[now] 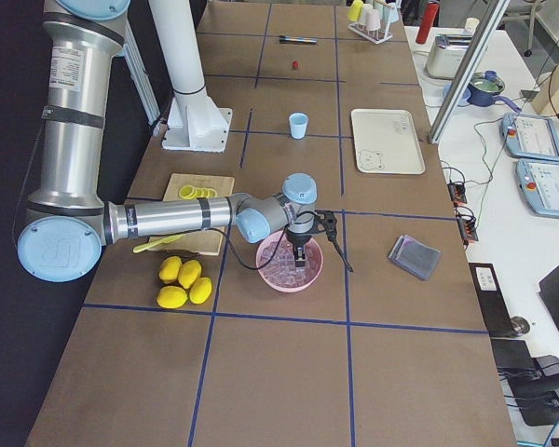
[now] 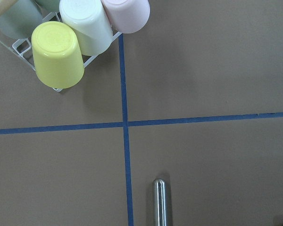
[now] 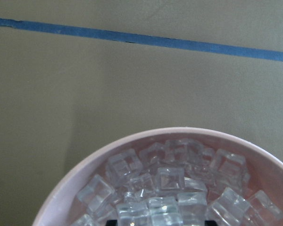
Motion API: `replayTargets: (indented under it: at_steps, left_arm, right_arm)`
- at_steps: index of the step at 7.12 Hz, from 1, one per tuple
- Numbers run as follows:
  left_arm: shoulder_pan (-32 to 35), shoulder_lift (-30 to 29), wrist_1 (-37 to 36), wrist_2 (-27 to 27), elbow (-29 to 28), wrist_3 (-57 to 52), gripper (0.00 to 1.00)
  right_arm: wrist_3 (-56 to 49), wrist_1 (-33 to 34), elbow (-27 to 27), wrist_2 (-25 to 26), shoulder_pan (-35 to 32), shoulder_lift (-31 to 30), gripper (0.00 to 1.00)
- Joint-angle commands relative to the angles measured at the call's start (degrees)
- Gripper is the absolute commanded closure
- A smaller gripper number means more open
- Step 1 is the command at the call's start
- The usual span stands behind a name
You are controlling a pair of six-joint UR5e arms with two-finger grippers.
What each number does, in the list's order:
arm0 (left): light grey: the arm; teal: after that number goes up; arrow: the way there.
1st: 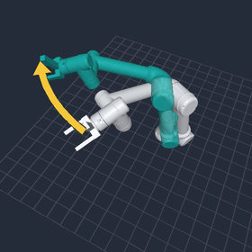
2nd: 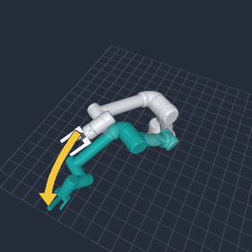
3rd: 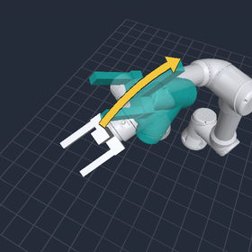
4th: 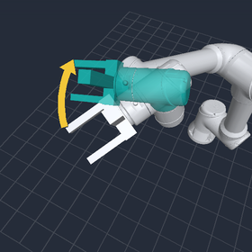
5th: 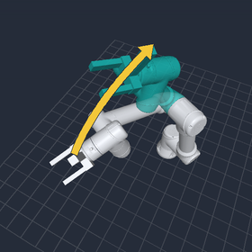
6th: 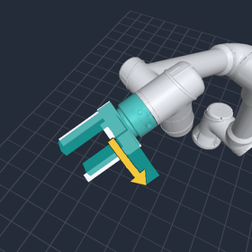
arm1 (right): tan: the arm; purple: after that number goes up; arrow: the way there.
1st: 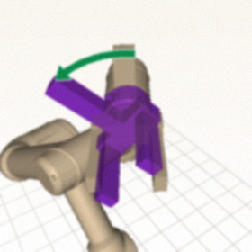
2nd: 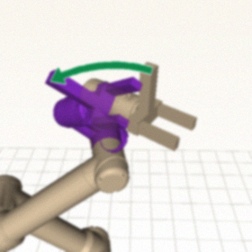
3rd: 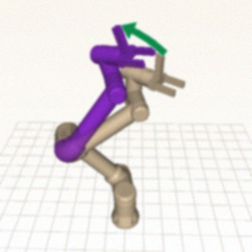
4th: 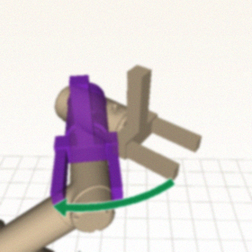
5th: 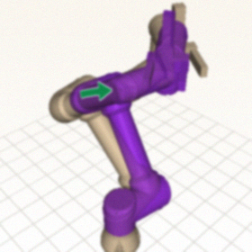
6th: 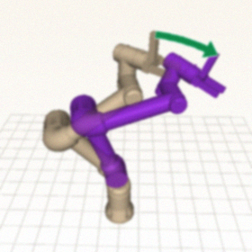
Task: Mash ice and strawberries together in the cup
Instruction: 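Lower the right gripper into the bowl, grasp a third ice cube, lift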
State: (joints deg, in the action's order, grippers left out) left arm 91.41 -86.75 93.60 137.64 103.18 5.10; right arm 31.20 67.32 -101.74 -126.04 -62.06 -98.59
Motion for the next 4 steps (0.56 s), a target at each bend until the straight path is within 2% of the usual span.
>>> replayTargets:
  at_steps: [1,3,4]
  left_arm:
    - [0.0,0.0,0.0,0.0,0.0,0.0,0.00]
    - [0.0,-0.1,0.0,0.0,0.2,0.0,0.00]
    - [0.0,-0.1,0.0,0.0,0.3,0.0,0.00]
  right_arm:
    - [0.0,0.0,0.1,0.0,0.0,0.0,0.34]
    - [0.0,0.2,0.1,-0.1,-0.1,0.0,0.41]
    - [0.0,0.2,0.1,-0.1,-0.1,-0.1,0.52]
